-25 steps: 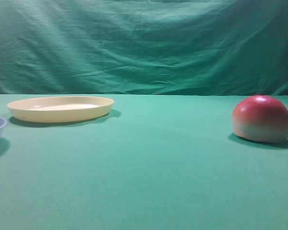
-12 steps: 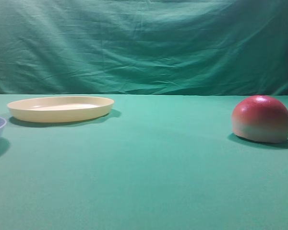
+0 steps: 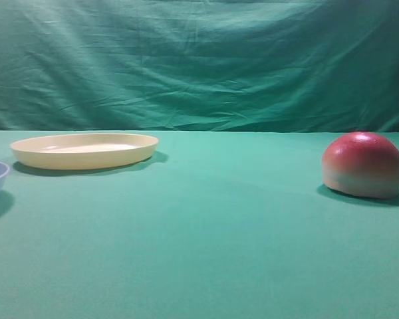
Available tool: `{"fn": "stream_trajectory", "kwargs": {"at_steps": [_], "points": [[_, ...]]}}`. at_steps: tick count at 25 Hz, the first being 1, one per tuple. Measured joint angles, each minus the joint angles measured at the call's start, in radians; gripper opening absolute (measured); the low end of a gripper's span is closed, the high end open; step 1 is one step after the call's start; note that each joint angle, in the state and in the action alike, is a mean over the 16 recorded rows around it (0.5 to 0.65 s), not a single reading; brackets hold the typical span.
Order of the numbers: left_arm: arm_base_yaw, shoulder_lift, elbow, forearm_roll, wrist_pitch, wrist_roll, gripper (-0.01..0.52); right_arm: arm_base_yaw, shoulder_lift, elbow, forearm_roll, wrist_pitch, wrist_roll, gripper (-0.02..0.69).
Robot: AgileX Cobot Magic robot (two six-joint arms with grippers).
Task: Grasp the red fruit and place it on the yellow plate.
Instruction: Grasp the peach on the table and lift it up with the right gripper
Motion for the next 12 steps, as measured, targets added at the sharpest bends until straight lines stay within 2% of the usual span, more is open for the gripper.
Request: {"fn": "stream_trajectory", "kwargs": {"at_steps": [12], "points": [[0.000,0.000,0.000,0.000,0.000,0.000,0.000,0.000,0.602,-0.274,0.012,0.332,-0.178,0.000]]}}
